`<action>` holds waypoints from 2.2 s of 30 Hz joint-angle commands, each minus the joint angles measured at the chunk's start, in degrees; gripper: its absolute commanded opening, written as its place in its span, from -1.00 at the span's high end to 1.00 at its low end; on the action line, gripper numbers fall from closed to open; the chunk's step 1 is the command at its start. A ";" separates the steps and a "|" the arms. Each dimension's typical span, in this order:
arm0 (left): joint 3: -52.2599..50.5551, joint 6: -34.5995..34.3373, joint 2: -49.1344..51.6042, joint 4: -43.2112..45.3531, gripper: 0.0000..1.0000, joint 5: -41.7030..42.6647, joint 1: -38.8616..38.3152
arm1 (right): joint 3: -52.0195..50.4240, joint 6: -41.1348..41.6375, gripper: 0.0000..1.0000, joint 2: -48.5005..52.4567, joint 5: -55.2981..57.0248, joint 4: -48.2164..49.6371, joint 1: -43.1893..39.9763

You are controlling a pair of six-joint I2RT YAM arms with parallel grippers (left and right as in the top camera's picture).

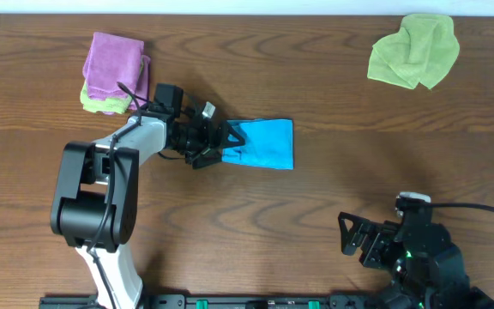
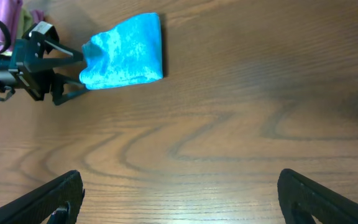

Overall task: Fold the cloth
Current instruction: 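Lift the folded blue cloth with the left gripper off the table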

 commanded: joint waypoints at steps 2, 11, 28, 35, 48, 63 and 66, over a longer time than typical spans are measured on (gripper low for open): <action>-0.63 -0.28 3.85 0.72 -0.90 -1.49 -1.79 | -0.31 0.76 -0.99 -0.20 -0.15 -0.11 -0.42; -0.63 0.00 11.65 5.33 -0.59 -2.54 -5.46 | -0.31 0.76 -0.98 -0.20 -0.15 -0.79 -0.42; -0.61 5.01 11.15 -12.02 -0.91 5.14 -5.40 | -0.31 0.76 -0.99 -0.20 -0.15 -0.79 -0.42; -0.61 -1.68 9.55 -6.43 -0.90 4.09 -6.49 | -0.31 0.76 -0.99 -0.20 -0.15 -0.79 -0.42; -0.55 -19.78 7.10 7.69 -0.91 -23.19 -18.69 | -0.31 0.76 -0.99 -0.20 -0.15 -0.79 -0.42; -0.55 -19.45 7.10 2.34 -1.00 -45.07 -18.91 | -0.31 0.76 -0.99 -0.20 -0.15 -0.79 -0.42; -0.55 -19.47 7.10 2.69 -0.88 -46.01 -18.91 | -0.31 0.76 -0.99 -0.20 -0.15 -0.79 -0.42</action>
